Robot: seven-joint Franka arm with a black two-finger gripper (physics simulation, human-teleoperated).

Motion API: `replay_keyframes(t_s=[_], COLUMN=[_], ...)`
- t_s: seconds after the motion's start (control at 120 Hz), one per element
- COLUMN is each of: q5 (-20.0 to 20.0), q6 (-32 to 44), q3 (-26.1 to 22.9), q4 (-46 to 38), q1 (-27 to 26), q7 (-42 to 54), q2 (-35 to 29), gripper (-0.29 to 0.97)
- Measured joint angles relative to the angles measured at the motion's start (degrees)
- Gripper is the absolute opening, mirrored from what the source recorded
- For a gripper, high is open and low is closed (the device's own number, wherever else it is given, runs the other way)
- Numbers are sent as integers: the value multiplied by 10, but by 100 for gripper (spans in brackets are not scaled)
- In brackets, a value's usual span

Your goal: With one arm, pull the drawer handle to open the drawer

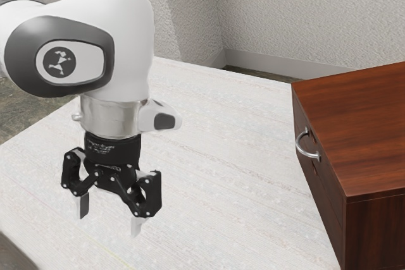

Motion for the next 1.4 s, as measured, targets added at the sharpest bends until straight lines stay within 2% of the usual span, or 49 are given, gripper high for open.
replay_keyframes(t_s=[0.117,0.258,0.408,0.6,0.75,0.933,1.075,1.4], q5=[-2,-11,-16,-16,-18,-27,-31,-38], q6=[99,161,193,334,415,475,515,569], q3=[1,1,5,18,19,5,-7,-8], q4=[0,1,84,54,48,26,-3,10], q1=[-2,-1,1,-29,-29,-10,-2,-17], q7=[-106,-210,-294,-355,-380,-389,-359,-286], q2=[2,6,89,110,115,130,130,171], gripper=[68,68,68,68,68,68,68,68])
